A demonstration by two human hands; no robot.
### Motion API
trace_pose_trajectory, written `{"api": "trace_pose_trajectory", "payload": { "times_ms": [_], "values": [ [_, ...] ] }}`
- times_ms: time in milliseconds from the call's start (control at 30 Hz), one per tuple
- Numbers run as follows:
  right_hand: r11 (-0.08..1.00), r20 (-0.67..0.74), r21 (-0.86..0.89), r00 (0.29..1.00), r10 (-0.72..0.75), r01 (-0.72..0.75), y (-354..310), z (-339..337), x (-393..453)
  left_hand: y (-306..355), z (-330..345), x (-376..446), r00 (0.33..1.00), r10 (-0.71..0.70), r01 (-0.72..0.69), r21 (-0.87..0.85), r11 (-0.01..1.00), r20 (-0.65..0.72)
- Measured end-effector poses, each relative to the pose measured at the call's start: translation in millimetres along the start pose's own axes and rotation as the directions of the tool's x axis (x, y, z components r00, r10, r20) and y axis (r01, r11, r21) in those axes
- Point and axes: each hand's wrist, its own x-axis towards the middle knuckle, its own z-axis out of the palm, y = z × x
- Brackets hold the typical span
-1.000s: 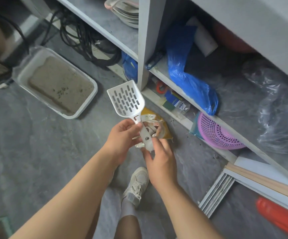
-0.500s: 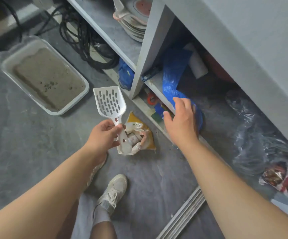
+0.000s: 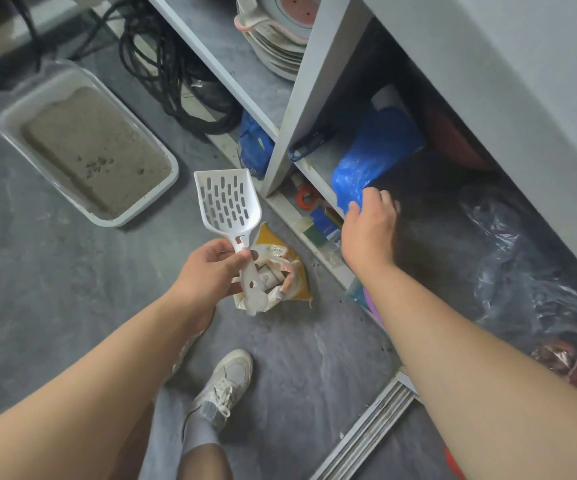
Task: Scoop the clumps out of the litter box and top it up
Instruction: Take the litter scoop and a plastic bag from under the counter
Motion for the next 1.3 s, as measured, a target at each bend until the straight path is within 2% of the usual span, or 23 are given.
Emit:
{"api": "trace_pose_trajectory", "payload": {
  "times_ms": [67, 167, 400, 667, 800, 900, 1033, 1100, 1300],
  "values": [
    [0.994, -0.048, 0.018, 0.993, -0.111, 0.111, -3, -2, -17, 2, 0, -3, 1.000, 0.006, -0.006, 0.004, 1.000, -0.004],
    [0.970, -0.010, 0.028, 0.970, -0.242, 0.242, -9, 2, -52, 5, -4, -12, 1.000, 0.014, -0.014, 0.004, 1.000, -0.020],
    [0.950, 0.215, 0.158, 0.930, -0.298, 0.268, -38, 12, -138, -2, -42, -47, 0.995, -0.028, 0.031, 0.025, 0.999, -0.095],
    [0.933, 0.353, 0.338, 0.902, -0.250, 0.126, -98, -2, -162, 1, -109, -86, 0.975, -0.032, 0.034, 0.004, 0.999, -0.219],
    [0.951, 0.419, 0.309, 0.895, -0.152, 0.017, -131, 13, -162, -11, -144, -80, 0.975, -0.056, 0.048, -0.042, 0.998, -0.213],
    [0.936, 0.540, 0.334, 0.837, -0.093, -0.112, -164, 37, -167, -18, -176, -71, 0.976, -0.092, 0.079, -0.073, 0.994, -0.199],
    [0.896, 0.727, 0.284, 0.686, 0.032, -0.343, -230, 67, -174, -15, -236, -57, 0.966, -0.137, 0.106, -0.148, 0.983, -0.218],
    [0.901, 0.755, 0.246, 0.653, 0.053, -0.358, -267, 78, -174, -8, -270, -50, 0.965, -0.152, 0.110, -0.198, 0.974, -0.215],
    [0.960, 0.779, 0.190, 0.627, -0.021, -0.204, -373, 101, -170, 28, -368, -45, 0.955, -0.181, 0.114, -0.273, 0.955, -0.234]
  ]
}}
